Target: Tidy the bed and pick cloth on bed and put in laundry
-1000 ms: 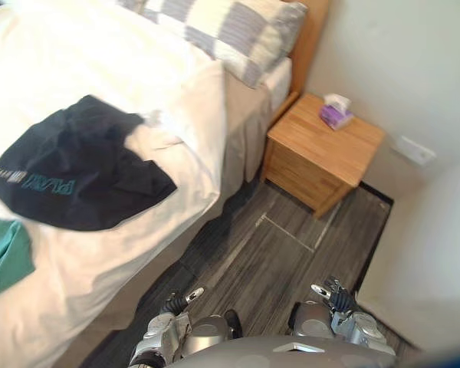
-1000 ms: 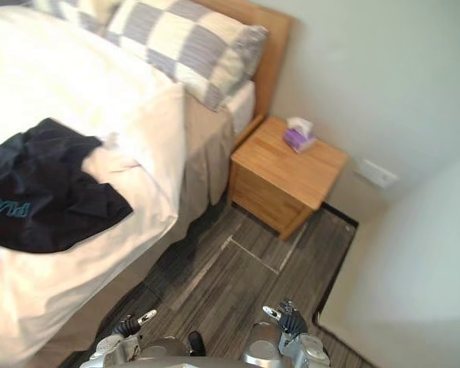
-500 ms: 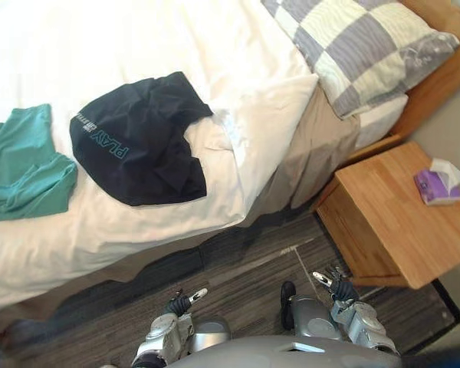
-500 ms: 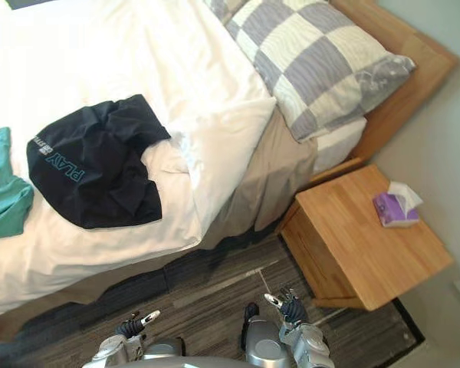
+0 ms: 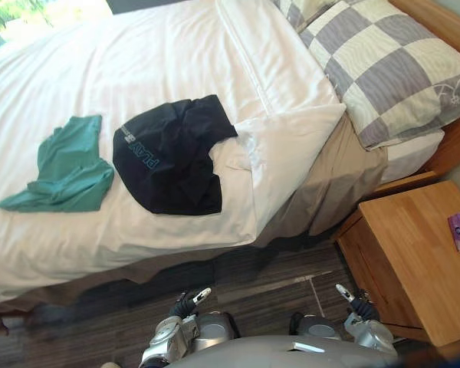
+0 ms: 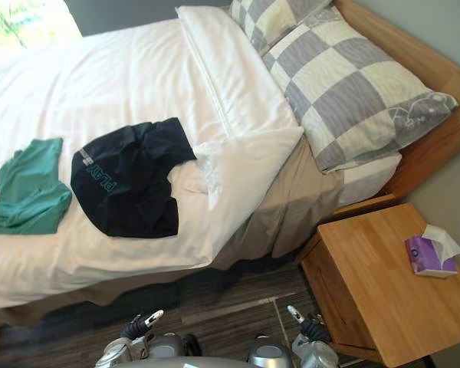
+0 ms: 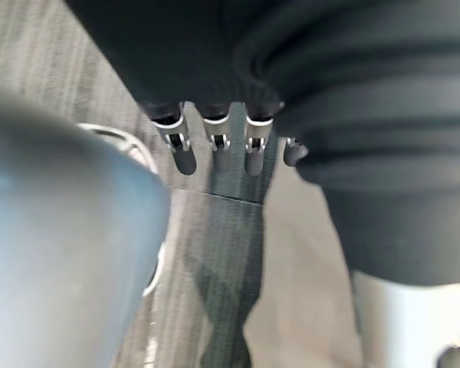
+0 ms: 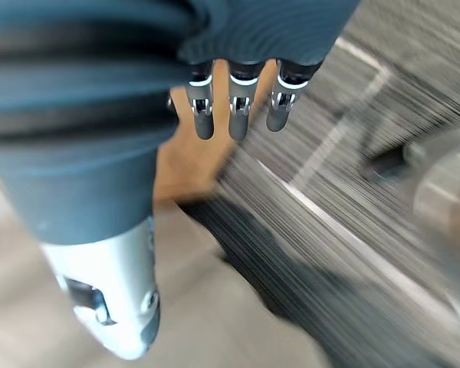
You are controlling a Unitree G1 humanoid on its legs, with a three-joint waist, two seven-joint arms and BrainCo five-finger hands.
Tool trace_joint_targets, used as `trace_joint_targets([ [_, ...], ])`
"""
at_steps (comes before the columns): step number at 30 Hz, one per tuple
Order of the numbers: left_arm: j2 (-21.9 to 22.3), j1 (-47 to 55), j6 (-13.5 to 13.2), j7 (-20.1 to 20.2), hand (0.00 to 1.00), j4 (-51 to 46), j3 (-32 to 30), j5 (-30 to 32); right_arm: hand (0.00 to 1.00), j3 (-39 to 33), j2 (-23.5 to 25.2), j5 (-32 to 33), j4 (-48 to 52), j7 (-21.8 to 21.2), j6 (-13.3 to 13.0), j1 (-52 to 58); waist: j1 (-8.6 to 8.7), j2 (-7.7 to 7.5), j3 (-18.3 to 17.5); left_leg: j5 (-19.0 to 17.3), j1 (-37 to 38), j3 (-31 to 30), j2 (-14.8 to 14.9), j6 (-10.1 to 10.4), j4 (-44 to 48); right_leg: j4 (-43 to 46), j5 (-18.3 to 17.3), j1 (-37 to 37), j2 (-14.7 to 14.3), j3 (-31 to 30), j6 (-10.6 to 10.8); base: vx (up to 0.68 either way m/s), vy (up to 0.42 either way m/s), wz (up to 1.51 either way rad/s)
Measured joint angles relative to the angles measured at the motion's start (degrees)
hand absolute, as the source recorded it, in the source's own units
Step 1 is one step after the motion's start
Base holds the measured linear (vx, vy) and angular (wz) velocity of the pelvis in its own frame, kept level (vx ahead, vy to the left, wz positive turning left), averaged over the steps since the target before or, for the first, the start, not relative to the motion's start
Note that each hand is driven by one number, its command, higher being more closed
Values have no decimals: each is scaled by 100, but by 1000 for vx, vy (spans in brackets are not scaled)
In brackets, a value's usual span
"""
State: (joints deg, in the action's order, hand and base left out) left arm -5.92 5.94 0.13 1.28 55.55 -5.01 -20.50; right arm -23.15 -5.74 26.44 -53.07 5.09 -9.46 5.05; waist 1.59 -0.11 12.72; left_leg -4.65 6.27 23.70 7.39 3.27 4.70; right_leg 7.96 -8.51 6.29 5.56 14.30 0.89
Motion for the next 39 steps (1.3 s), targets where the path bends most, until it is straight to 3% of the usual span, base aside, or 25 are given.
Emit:
trace_joint_targets([
  [2, -59, 44, 129, -2, 0, 8, -7, 117, 0, -551, -282, -11, 506, 336, -112, -23, 74, -94, -83, 323, 152, -100, -187, -34, -612, -1, -33, -35, 62, 69, 53, -62, 18, 26],
  [6, -123, 85, 279, 1, 0, 5, -4, 193, 0, -934, -1118, -501, 1518, 977, -160, -151, 141, -68, -146, 620, 147, -210, -338, -116, -1061, 50, -22, -211, 74, 109, 84, -73, 29, 16],
  [10, -332, 220, 355, 8, 0, 8, 97, 165, 0, -592, -1836, -1822, 2288, 1432, -83, -824, 179, -88, -190, 694, 34, -242, -343, -132, -1066, 101, -29, -340, 77, 120, 95, -62, 9, 3],
  [14, -409, 232, 439, 13, 0, 15, 215, 105, 0, 283, -2398, -2586, 2353, 1427, 151, -1801, 160, -80, -185, 807, -199, -392, -335, -155, -1066, 80, -4, -504, 73, 262, 99, -32, -20, 20],
  [20, -408, 234, 445, 54, 0, -5, 388, 89, 0, 1432, -2931, -3270, 2337, 1214, 220, -3316, -104, 23, -3, 933, -511, -605, -342, -170, -1061, 5, 131, -614, 75, 527, 26, 14, -13, 25],
  [26, -437, -16, 324, 112, 0, -277, 504, -194, 0, 2297, -3211, -3873, 2342, 1071, 297, -4750, -270, 147, 637, 1121, -1008, -699, -330, -252, -1033, 100, 249, -1089, 72, 539, -72, -35, 18, 11],
  [29, -465, -147, 288, 102, 0, -492, 532, -385, 0, 2695, -3369, -3969, 2443, 963, 467, -5270, -359, 236, 988, 1202, -1275, -758, -344, -306, -1033, 215, 261, -1341, 98, 562, -79, -63, 39, 9],
  [36, -513, -400, 197, 82, 0, -701, 686, -587, 0, 3097, -3639, -4129, 2466, 665, 948, -5947, -456, 453, 1290, 1472, -1912, -1154, -366, -335, -1028, 569, 191, -1951, 166, 713, -152, -4, -4, 31],
  [39, -521, -519, 218, 83, 0, -707, 834, -584, 0, 3437, -3754, -4131, 2424, 479, 1213, -6139, -596, 508, 1447, 1541, -2055, -1258, -397, -334, -1029, 877, 20, -2165, 266, 755, -154, -37, -22, 28],
])
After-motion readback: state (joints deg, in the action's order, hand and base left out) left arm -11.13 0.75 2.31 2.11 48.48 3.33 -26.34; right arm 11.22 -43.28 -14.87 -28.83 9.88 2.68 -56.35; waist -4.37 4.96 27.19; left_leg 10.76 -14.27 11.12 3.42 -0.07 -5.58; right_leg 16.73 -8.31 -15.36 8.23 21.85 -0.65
